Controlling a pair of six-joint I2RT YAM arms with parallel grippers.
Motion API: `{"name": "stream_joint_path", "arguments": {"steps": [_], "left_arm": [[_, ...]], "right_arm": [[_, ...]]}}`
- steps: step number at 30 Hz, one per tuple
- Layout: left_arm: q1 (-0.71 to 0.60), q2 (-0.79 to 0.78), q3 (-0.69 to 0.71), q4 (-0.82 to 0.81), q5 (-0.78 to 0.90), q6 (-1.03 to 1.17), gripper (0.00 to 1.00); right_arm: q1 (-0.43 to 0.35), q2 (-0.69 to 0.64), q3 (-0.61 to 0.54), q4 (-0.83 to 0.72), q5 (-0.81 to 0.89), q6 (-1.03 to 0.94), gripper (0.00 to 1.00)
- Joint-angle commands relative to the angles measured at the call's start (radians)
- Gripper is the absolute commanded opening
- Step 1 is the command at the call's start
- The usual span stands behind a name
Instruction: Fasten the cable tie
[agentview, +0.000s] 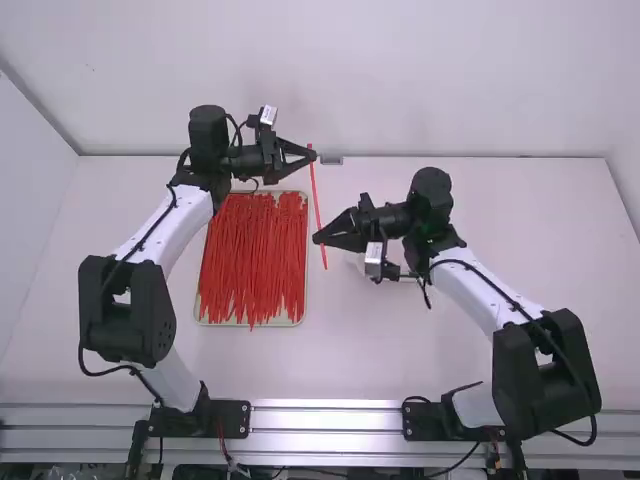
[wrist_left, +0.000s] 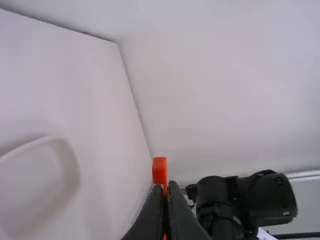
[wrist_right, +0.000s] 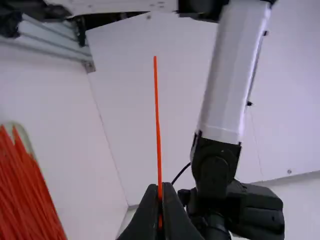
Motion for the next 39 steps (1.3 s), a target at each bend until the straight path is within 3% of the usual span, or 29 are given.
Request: {"name": "stream_joint_path", "arguments": {"steps": [1,4,7,20,25,31,39], "left_arm": [[-0.003,-0.005,-0.018,0.006,0.033,0.032,0.02],[-0.003,-0.005,-0.023,0.019,0.033,0.051,0.02],[-0.002,-0.005,-0.023,0.019,0.033,0.053,0.02],[-0.002,-0.005,-0.024,0.019,0.051,0.054,0.02],[-0.002,-0.005,-0.033,0.021,0.051,0.057,0.02],[-0.002,-0.005,-0.042,0.032,0.049,0.057,0.02],[-0.002,-0.005,-0.042,0.033,0.051,0.057,0.02]], "right_arm": [[0.001,0.003,-0.001,0.079,0.016,0.375,0.0],[0.001,0.003,-0.001,0.223,0.016,0.671,0.0],[0.001,0.003,-0.001,0.266,0.007,0.761,0.0],[0.001,0.003,-0.003,0.113,0.026,0.772,0.0],[0.001,0.003,-0.004,0.125,0.021,0.877,0.0],[0.002,0.003,-0.024,0.126,-0.066,0.762,0.0],[0.001,0.003,-0.027,0.126,-0.062,0.812,0.0]]}}
